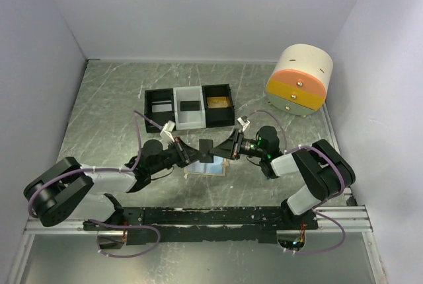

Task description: Take the credit cards out of the card holder

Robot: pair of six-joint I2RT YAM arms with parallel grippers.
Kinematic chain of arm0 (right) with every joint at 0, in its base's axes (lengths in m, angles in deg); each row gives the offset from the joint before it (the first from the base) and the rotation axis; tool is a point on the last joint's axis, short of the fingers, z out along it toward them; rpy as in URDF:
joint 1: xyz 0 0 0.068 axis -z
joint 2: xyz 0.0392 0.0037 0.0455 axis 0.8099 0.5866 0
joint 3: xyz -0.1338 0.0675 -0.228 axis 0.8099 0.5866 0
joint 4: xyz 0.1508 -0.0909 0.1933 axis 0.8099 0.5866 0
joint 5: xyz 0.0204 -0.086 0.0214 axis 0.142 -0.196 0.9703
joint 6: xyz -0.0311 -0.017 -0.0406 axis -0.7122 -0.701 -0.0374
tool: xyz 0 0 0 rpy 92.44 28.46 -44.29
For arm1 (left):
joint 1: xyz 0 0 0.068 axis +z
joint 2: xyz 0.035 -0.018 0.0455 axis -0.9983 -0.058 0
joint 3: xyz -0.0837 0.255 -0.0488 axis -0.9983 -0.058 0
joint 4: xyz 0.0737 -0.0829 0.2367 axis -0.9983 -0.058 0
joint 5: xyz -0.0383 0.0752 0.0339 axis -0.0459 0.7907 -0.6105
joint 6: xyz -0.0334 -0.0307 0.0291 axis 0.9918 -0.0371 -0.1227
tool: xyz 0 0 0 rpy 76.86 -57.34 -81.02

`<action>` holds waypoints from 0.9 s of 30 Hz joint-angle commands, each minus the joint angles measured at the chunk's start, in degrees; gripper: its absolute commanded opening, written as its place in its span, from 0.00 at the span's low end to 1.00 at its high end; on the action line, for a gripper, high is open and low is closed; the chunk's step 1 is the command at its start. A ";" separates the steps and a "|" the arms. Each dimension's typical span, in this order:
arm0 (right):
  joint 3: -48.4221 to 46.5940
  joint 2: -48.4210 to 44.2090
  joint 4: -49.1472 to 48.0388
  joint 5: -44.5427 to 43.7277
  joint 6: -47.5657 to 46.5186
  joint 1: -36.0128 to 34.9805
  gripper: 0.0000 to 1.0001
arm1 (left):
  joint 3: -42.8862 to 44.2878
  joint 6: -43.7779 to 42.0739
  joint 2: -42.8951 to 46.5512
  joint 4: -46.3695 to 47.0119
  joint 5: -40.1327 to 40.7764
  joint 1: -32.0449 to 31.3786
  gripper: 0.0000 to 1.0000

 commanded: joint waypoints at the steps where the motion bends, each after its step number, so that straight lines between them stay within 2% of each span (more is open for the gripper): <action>1: 1.21 0.92 -13.48 3.65 6.07 0.98 0.23 | -0.17 0.01 1.74 4.01 -4.38 2.07 0.07; 5: 1.50 1.47 -17.12 3.94 8.51 1.02 0.24 | 1.11 -1.05 2.07 3.78 -6.62 2.16 0.07; 12: -0.49 -2.68 -6.23 3.10 2.21 1.02 0.24 | 2.24 -2.81 2.40 3.65 -8.26 2.16 0.07; 19: -1.52 -4.06 -5.17 3.92 1.83 1.01 0.19 | 1.75 -1.92 1.21 8.79 -9.88 2.17 0.07; 24: -0.75 -2.59 -13.34 5.28 6.38 1.00 0.14 | 1.47 -1.39 0.60 11.24 -10.50 2.17 0.07; 27: -0.28 -2.08 -16.41 5.42 8.19 0.97 0.08 | 0.94 -1.28 1.06 11.87 -9.94 2.17 0.07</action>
